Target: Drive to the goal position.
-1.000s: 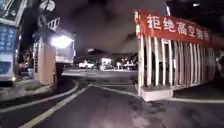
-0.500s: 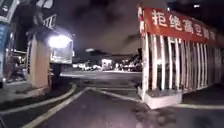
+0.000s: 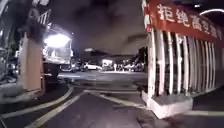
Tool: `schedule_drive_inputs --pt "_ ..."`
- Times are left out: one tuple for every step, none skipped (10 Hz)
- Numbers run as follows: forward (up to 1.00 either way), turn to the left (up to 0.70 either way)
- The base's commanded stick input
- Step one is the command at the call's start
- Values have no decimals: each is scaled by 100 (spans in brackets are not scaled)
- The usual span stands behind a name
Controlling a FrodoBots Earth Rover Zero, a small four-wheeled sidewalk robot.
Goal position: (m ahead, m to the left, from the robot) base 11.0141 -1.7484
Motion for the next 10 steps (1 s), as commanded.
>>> schedule_drive_inputs --pt "45 0" --pt "45 0" --pt "45 0" --pt "45 0" --pt "45 0" --pt "45 0" --pt "45 0" --pt "45 0" --pt "45 0" --pt "45 0"
